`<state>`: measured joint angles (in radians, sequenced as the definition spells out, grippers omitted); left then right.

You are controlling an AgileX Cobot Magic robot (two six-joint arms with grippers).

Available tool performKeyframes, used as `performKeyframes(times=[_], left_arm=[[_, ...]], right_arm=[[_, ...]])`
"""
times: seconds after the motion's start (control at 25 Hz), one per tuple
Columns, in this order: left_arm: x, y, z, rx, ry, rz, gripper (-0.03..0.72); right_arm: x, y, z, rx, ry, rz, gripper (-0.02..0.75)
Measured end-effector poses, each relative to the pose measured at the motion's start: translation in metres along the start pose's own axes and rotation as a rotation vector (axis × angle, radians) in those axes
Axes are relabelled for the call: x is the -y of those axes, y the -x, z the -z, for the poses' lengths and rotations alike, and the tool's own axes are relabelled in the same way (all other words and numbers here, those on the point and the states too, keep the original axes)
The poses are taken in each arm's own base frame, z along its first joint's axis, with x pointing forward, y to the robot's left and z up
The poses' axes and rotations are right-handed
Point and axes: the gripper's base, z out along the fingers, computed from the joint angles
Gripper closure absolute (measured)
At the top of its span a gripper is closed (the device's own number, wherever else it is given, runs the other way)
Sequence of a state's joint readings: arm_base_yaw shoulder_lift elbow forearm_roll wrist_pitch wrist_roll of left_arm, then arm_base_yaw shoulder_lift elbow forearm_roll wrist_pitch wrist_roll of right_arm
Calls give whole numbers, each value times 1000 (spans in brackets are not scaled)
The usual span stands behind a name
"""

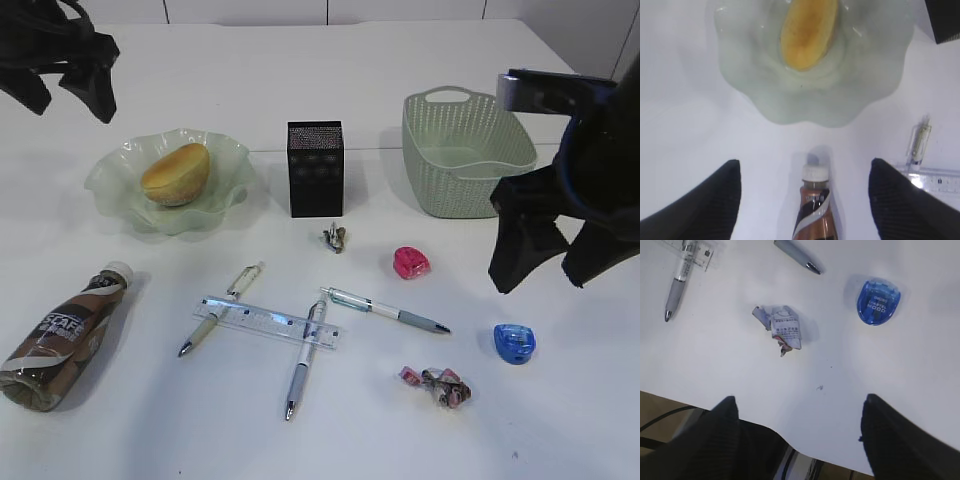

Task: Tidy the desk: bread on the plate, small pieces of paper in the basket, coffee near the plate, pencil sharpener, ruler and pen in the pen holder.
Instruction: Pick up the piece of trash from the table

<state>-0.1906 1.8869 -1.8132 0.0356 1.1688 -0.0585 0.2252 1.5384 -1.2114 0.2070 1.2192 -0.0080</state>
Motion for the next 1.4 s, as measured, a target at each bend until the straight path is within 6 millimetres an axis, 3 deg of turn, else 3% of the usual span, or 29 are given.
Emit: performKeyframes(times=[0.32,0.48,0.72,0.92,0.96,1.04,1.12,1.4], left_arm=[[-6,-10,45,33,43,-17,141],[-6,-14,69,84,35,-12,153],[-7,-19,91,130,31,-9,155],[-7,-20,94,135,29,-8,156],[-7,-20,94,135,29,-8,156],[-7,-20,94,135,29,-8,156],[-7,-20,94,135,29,-8,161],[-7,-20,94,134,29,-8,168]], right_arm=[[-37,-8,-7,-25,-65,208,152],[-39,-8,-10,-33,-78,224,152],[-39,0,-35,-108,-90,255,152],[-45,7,-50,-116,-89,297,152],[-49,13,-65,-114,-89,322,152],[-49,14,-68,-113,-89,323,152],[-49,21,-84,-109,-90,341,152],[-48,26,-97,-110,-91,361,152]])
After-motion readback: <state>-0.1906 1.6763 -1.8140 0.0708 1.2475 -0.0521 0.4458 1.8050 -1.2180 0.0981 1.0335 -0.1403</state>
